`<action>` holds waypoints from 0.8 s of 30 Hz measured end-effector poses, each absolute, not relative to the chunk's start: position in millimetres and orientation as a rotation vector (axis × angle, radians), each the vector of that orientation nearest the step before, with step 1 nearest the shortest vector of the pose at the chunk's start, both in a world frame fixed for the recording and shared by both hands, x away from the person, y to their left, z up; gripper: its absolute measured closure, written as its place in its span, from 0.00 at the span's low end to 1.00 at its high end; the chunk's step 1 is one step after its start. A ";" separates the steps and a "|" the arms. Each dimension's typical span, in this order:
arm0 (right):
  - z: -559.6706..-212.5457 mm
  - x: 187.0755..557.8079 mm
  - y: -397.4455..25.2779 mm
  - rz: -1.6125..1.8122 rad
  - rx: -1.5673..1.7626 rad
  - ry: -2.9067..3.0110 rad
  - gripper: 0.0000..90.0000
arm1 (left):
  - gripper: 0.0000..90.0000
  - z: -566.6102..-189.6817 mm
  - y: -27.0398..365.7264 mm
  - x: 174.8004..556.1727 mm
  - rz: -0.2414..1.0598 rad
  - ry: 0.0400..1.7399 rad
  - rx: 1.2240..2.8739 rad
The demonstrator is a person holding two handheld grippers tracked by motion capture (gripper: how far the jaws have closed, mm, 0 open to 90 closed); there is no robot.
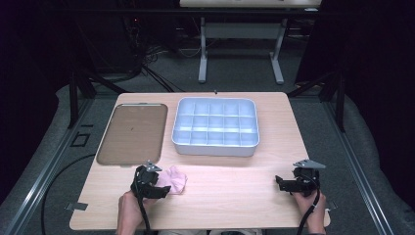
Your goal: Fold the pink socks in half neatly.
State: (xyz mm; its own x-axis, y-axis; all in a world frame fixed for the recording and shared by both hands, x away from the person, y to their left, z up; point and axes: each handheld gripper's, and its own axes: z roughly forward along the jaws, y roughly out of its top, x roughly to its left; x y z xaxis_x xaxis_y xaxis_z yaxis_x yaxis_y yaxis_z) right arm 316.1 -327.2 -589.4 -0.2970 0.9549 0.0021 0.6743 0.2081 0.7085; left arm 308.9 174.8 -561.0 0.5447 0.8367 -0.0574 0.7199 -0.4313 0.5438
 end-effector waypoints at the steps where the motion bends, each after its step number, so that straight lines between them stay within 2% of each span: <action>1: -589.4 316.2 -327.3 0.855 1.509 2.050 0.00 | 0.45 -561.8 174.2 309.0 0.306 1.254 2.275; 8: -589.4 316.0 -327.2 0.852 1.510 2.048 0.00 | 0.52 -563.0 170.9 306.6 0.366 1.258 2.287; 24: -589.4 315.9 -327.2 0.852 1.511 2.047 0.00 | 0.86 -564.3 174.7 304.3 0.376 1.223 2.261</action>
